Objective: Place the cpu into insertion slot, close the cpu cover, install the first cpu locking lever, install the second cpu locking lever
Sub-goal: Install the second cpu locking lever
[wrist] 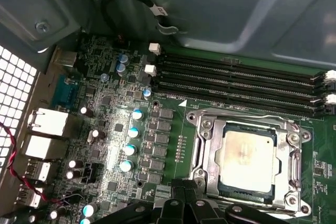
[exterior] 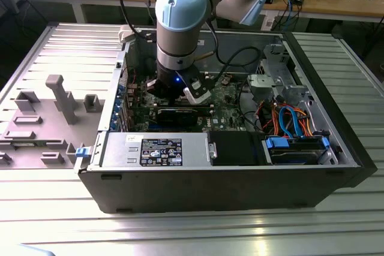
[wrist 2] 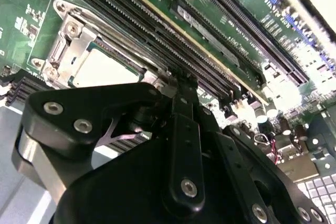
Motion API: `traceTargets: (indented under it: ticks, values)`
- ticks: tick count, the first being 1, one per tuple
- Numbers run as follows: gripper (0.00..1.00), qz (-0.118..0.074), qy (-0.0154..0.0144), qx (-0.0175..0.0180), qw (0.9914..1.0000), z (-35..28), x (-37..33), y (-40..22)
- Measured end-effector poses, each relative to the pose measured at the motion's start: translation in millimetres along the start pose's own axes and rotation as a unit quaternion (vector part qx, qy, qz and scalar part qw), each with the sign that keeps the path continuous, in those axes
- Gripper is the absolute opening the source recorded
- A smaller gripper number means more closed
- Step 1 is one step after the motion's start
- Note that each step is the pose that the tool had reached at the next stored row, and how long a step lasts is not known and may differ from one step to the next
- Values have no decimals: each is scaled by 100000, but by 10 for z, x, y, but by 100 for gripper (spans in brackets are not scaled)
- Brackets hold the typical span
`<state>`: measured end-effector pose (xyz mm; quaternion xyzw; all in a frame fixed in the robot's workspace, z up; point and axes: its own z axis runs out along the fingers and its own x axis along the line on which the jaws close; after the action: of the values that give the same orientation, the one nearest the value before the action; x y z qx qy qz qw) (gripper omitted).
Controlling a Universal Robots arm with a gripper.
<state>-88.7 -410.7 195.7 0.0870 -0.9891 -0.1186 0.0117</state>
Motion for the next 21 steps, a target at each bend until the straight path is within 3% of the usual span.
traceTargets:
  ticks: [1, 2, 5, 7, 9, 11, 12, 14, 17, 19, 21]
  values:
    - [11, -44, -122, -35, 100000, -47, -4, 14]
    - [11, -23, -10, 81, 100000, -112, 0, 26]
    - [11, -24, 3, 147, 100000, -189, -10, 43]
    - [11, 61, 103, 339, 99999, -203, -61, 49]
    - [11, 134, 390, 299, 99999, -196, -109, 80]
    - [11, 195, 613, 343, 99997, -179, -148, 144]
    - [11, 217, 731, 721, 99994, -170, -162, 185]
    - [11, 281, 953, 2040, 99974, -157, -176, 235]
    - [11, 443, 1477, 5084, 99859, -141, -204, 304]
    - [11, 489, 1692, 6073, 99800, -134, -232, 331]
    - [11, 559, 1982, 6769, 99749, -127, -282, 362]
